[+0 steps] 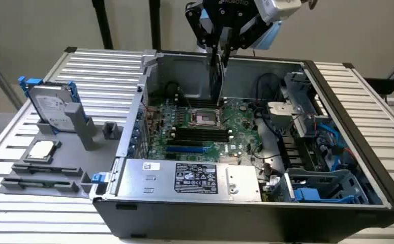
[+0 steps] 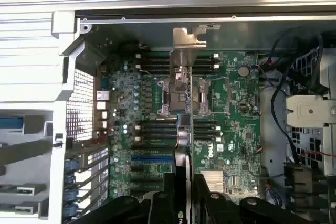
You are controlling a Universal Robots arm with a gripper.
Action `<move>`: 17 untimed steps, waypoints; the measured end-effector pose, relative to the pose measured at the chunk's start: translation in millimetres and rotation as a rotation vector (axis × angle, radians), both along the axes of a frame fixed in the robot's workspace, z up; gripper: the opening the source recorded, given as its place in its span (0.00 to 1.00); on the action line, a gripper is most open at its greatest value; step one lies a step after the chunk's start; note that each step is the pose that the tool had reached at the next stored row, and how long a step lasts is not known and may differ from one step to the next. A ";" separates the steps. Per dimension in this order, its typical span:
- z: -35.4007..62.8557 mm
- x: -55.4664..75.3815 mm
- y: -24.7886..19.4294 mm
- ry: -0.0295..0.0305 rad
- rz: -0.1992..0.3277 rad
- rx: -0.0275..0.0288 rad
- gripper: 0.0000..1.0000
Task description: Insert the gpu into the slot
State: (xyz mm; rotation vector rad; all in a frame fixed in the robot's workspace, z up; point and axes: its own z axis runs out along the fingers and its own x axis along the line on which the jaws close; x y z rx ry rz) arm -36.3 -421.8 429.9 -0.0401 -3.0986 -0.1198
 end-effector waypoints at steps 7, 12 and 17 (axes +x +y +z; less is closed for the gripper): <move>-0.1 0.0 0.0 0.0001 0.000 -0.0003 0.26; -2.0 0.0 0.4 -0.0001 0.067 -0.0025 0.26; -3.8 0.0 0.5 -0.0002 0.158 -0.0025 0.26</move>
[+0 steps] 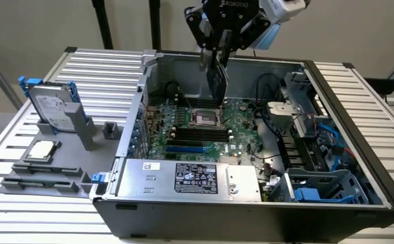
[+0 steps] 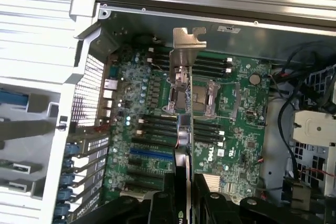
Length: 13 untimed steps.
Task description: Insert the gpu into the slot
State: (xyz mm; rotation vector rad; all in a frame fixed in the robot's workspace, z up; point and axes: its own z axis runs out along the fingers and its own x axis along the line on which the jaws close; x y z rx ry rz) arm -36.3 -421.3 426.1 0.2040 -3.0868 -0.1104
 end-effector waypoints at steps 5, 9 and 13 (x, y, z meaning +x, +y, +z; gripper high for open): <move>-1.5 0.0 0.0 0.0001 0.091 -0.0001 0.26; -2.5 0.0 0.0 0.0000 0.164 0.0000 0.26; -3.3 0.0 0.0 -0.0003 0.238 0.0000 0.26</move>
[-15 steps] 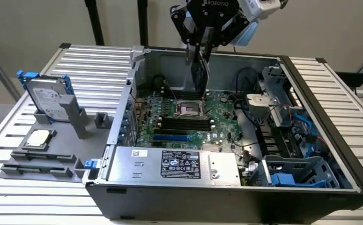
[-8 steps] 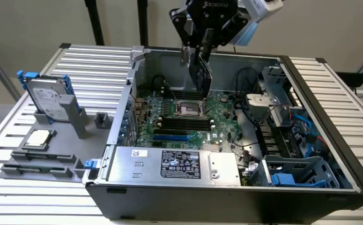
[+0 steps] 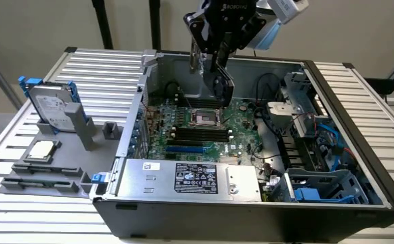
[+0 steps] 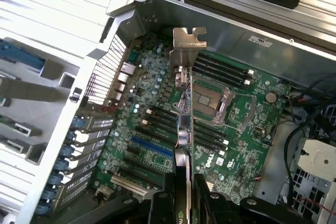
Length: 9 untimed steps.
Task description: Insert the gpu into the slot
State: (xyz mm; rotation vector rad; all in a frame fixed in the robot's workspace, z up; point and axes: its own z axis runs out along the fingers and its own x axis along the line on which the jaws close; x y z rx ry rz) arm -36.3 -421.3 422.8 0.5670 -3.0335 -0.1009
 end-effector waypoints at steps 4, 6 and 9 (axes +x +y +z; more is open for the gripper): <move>-0.8 0.0 0.0 -0.0002 0.072 0.0000 0.26; -1.1 0.0 0.0 -0.0003 0.109 -0.0001 0.26; -1.7 0.0 0.0 -0.0005 0.163 -0.0001 0.26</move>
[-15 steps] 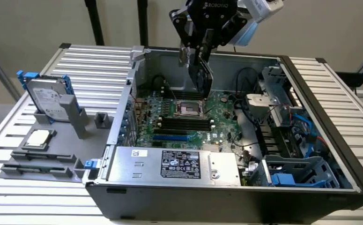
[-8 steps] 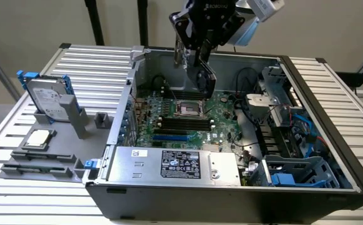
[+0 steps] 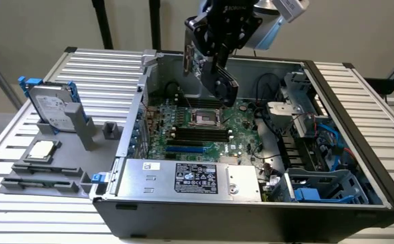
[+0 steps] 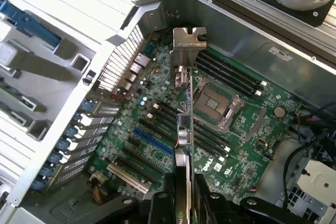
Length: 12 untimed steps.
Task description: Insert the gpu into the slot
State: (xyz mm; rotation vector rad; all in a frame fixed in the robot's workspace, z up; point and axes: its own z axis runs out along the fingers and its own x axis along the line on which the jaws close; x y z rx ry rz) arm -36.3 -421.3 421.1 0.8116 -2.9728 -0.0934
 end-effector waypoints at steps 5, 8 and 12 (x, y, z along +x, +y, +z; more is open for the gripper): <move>-1.0 0.0 0.0 -0.0003 0.090 0.0001 0.26; -1.6 0.0 0.0 -0.0005 0.145 0.0001 0.26; -2.3 0.1 0.0 -0.0006 0.218 0.0000 0.26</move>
